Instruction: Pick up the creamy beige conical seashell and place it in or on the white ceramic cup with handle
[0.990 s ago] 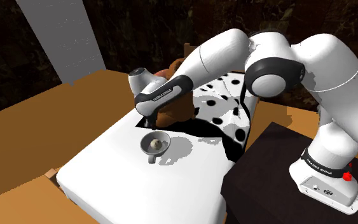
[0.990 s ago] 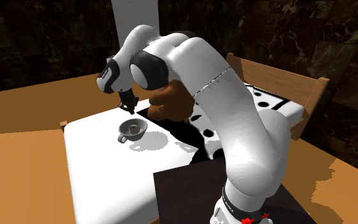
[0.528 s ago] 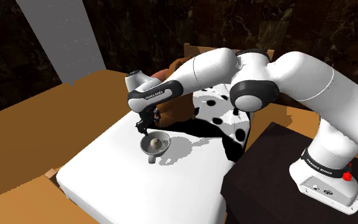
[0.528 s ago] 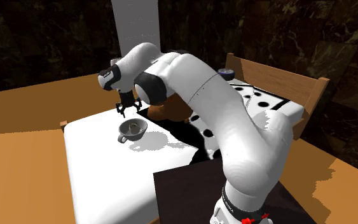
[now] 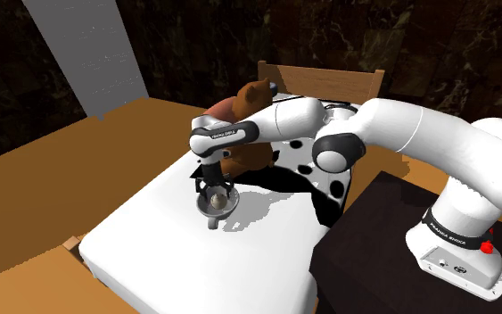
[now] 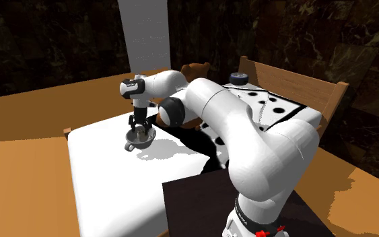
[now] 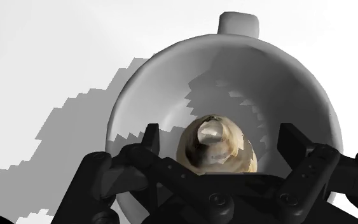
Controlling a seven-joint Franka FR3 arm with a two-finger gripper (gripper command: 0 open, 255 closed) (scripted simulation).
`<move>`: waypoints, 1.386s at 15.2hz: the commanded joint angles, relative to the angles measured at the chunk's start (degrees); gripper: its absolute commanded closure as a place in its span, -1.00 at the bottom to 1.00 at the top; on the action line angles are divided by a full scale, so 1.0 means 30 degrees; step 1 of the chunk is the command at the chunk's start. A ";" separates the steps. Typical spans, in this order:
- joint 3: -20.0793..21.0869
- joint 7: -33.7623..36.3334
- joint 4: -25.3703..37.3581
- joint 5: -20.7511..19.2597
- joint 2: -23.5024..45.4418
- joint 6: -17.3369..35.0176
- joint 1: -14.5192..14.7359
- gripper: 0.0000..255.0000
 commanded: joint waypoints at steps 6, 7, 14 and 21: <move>0.0006 -0.0016 -0.0582 0.0078 0.0157 0.0753 0.0176 -1.00; 0.0006 -0.0016 -0.0582 0.0078 0.0157 0.0753 0.0176 -1.00; 0.0006 -0.0016 -0.0582 0.0078 0.0156 0.0751 0.0176 1.00; 0.0005 -0.0016 -0.0582 0.0079 0.0157 0.0753 0.0176 1.00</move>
